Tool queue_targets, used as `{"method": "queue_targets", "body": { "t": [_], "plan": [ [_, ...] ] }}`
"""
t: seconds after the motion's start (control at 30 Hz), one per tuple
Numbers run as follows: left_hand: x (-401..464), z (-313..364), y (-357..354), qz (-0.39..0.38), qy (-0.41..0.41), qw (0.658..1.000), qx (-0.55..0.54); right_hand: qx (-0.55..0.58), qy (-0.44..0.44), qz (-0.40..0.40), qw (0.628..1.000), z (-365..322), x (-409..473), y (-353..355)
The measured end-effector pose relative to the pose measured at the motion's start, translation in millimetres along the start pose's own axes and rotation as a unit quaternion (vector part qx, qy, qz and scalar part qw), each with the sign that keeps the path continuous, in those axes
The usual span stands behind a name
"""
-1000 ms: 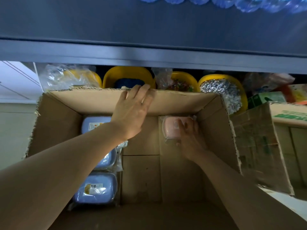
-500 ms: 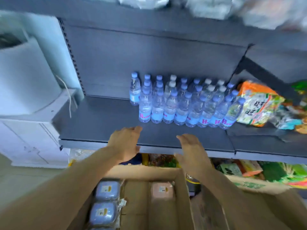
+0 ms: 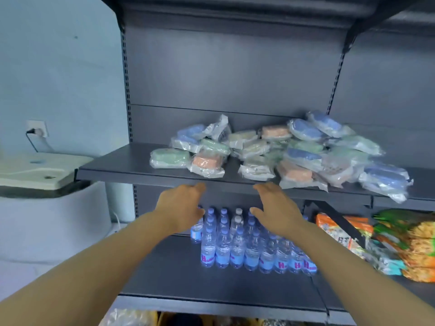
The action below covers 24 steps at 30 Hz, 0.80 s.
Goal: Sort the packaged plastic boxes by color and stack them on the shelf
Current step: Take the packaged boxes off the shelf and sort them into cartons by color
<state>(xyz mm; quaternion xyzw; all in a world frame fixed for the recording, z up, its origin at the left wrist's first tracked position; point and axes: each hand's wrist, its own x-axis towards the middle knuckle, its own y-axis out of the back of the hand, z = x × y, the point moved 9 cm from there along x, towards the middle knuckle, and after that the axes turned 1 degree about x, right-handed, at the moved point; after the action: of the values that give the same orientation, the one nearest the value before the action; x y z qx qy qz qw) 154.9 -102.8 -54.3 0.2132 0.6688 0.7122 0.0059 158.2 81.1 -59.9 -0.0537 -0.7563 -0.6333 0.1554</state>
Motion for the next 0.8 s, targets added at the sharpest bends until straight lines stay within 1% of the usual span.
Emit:
{"method": "queue_targets", "body": {
  "t": [0.17, 0.37, 0.5, 0.63, 0.8],
  "plan": [
    [19.0, -24.5, 29.0, 0.014, 0.005, 1.0, 0.011, -0.011, 0.001, 0.02, 1.0, -3.4, 25.4, 27.5],
    [52.5, -69.2, 27.2, 0.014, 0.009, 0.999, 0.029, -0.008, -0.025, 0.029, 0.999, -14.1, 73.0, 25.3],
    [83.7, -102.8, 23.1, 0.025, 0.006, 0.999, 0.04, 0.031, -0.04, 0.018, 0.999, -35.9, 110.8, 10.3],
    [117.6, -139.3, 9.9, 0.021, 0.031, 0.999, 0.013, 0.056, -0.041, -0.007, 0.998, -65.5, 155.3, -22.9],
    [150.0, -167.9, -2.0, 0.023, 0.052, 0.998, -0.004, 0.044, -0.102, 0.011, 0.994, -78.2, 206.4, -44.5]
  ]
}}
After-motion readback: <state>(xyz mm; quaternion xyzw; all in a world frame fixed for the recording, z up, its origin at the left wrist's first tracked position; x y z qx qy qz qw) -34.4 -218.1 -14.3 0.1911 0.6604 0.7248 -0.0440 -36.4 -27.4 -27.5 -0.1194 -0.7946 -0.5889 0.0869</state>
